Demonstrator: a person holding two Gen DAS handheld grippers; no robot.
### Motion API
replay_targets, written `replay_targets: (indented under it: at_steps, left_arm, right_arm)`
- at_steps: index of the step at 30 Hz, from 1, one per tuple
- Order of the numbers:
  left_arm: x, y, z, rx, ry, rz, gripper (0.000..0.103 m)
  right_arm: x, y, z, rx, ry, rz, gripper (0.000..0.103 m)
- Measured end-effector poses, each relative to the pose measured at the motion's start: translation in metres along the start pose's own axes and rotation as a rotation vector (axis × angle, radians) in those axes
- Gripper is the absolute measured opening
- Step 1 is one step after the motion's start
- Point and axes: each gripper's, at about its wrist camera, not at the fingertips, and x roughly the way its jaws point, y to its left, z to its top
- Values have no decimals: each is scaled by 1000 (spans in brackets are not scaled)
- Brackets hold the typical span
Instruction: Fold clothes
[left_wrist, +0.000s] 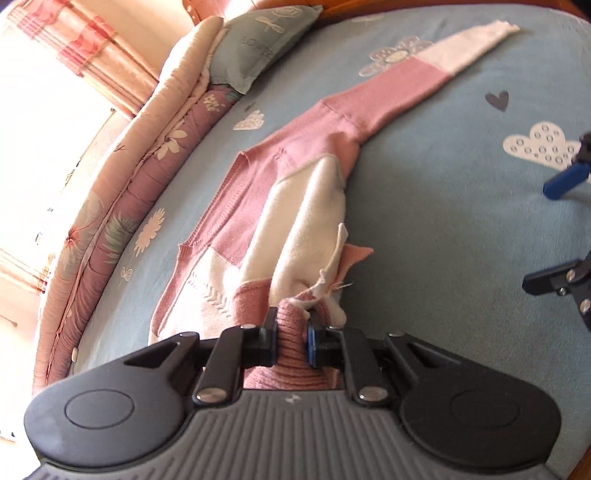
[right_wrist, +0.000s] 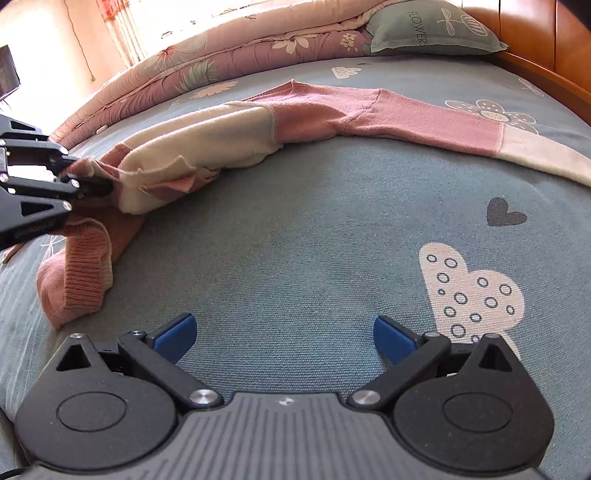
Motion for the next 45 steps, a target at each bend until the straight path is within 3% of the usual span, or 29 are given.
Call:
replay_targets:
  at_steps: [6,10,16,21,26,28,29,33,35,40,45]
  left_arm:
    - [-52,20,3,-153,-125,-160,13]
    - [-62,24,5,-204,-152,-245,13]
    - [-41,8,-17,-187,-73,-343,22]
    - [-28,-13,-50,-182,8,-391,25]
    - [-34,-13,-77,-280,1,-418,35]
    - [-39,-13,-86,-316,-16,-422,51]
    - [-41,-14,-91,-332,-23,-421,54]
    - [-44,-13,-112,-399,-32,-382,56]
    - [-42,-11,-122,-438,-27,-352,57]
    - [-44,7,-154,-624,-33,-344,60]
    - [-37,43,-192,-927,-64,-383,64]
  right_arm:
    - [0,1,0,-4,-3,-4,103]
    - [-2,-4,1,35,-11,18,103]
    - [-8,-25,5,155,-17,106,103]
    - [-17,-56,4,331,-23,218,103]
    - [-17,-77,-1,513,-36,380,103]
    - [-18,-79,-1,543,-52,426,103]
    - [-17,-79,-1,554,-55,440,103]
    - [-14,-81,-4,595,-53,488,103]
    - [-8,-80,-5,607,-33,473,103]
    - [-4,-78,-7,604,-35,457,103]
    - [-3,-76,-9,592,-55,453,103]
